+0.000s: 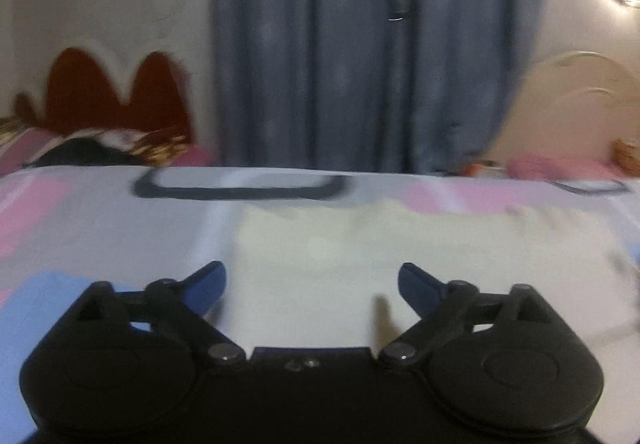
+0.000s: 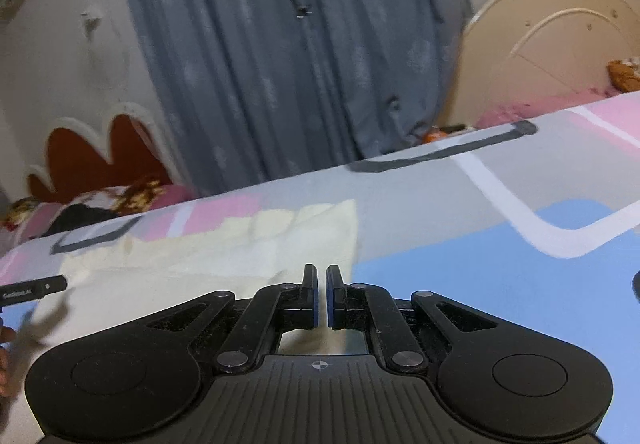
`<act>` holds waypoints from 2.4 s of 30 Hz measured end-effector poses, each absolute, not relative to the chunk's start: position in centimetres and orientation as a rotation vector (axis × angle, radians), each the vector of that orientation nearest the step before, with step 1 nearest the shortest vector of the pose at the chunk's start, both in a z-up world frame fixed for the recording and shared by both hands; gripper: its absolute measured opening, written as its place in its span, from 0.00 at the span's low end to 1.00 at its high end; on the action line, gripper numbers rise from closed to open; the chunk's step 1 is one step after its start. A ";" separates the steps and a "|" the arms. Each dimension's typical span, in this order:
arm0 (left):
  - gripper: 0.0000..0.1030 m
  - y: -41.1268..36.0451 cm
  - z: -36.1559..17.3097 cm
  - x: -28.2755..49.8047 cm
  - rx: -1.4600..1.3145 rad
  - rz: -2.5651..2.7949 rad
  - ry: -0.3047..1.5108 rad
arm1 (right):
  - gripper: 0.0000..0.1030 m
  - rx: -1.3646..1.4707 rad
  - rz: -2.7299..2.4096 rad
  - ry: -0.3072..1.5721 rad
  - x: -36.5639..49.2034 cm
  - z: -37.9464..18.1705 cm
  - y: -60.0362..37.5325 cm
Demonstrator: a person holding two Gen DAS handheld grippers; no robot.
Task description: Fold small clothes
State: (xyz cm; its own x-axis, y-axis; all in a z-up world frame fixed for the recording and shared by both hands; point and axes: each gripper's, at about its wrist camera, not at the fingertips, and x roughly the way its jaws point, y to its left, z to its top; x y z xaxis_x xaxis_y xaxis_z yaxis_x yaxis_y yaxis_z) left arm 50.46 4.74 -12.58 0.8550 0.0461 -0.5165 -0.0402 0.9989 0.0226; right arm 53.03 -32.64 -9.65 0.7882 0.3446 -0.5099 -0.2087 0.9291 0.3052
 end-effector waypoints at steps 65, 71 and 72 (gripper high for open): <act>0.48 14.8 -14.6 20.9 -0.583 -0.285 0.899 | 0.19 0.721 0.491 0.964 22.5 -9.5 -39.9; 0.48 15.5 -15.2 20.5 -0.660 -0.317 0.891 | 0.20 0.693 0.453 0.948 22.8 -9.3 -39.6; 0.48 15.4 -15.3 20.7 -0.663 -0.317 0.890 | 0.20 0.687 0.437 0.938 23.1 -9.2 -39.8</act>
